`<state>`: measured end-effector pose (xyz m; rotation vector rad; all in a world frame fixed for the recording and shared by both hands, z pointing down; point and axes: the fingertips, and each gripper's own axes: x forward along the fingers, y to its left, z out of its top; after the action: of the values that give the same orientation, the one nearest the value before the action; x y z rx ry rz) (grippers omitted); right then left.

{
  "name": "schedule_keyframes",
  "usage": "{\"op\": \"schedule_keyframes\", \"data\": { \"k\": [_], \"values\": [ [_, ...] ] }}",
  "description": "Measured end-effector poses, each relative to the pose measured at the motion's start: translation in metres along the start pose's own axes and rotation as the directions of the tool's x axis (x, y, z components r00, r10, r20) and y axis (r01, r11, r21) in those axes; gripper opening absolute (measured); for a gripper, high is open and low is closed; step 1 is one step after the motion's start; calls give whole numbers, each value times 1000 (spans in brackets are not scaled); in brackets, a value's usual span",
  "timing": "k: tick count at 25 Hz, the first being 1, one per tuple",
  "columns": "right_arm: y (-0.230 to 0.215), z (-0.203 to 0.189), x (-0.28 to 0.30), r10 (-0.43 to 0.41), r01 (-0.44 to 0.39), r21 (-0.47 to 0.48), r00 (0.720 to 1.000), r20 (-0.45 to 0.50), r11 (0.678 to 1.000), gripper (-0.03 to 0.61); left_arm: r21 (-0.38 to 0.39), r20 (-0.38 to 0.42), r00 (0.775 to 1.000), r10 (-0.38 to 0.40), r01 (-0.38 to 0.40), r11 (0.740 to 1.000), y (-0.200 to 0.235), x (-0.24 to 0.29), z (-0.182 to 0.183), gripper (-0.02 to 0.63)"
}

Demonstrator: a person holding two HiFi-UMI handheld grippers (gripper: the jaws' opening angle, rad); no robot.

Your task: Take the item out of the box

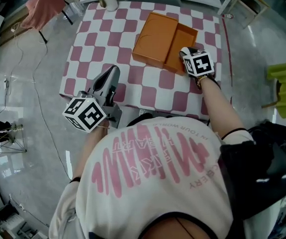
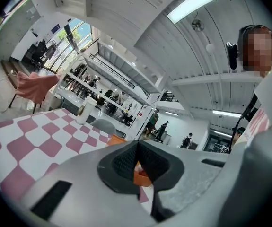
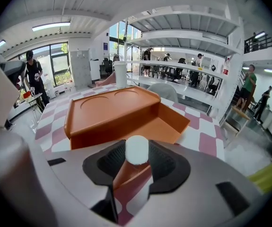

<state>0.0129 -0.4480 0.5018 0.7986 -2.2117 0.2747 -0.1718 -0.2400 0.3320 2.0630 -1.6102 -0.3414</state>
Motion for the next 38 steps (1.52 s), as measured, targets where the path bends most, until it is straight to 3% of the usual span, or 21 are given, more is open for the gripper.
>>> {"op": "schedule_keyframes", "data": {
  "k": [4, 11, 21, 27, 38],
  "values": [
    [2, 1, -2, 21, -22, 8, 1000, 20, 1000, 144, 4, 7, 1000, 10, -10, 1000, -6, -4, 0, 8],
    [-6, 4, -13, 39, -49, 131, 996, 81, 990, 144, -16, 26, 999, 25, -24, 1000, -12, -7, 0, 8],
    [-18, 46, -62, 49, -107, 197, 960, 277, 975, 144, 13, 48, 999, -7, 6, 1000, -36, 10, 7, 8],
    [-27, 81, -122, 28, -142, 223, 893, 449, 964, 144, 50, 88, 996, -18, 13, 999, -54, 15, 21, 8],
    [-23, 127, -248, 33, -187, 148, 721, 692, 971, 144, 141, 138, 988, -62, 42, 989, -95, 21, 37, 8]
  ]
}}
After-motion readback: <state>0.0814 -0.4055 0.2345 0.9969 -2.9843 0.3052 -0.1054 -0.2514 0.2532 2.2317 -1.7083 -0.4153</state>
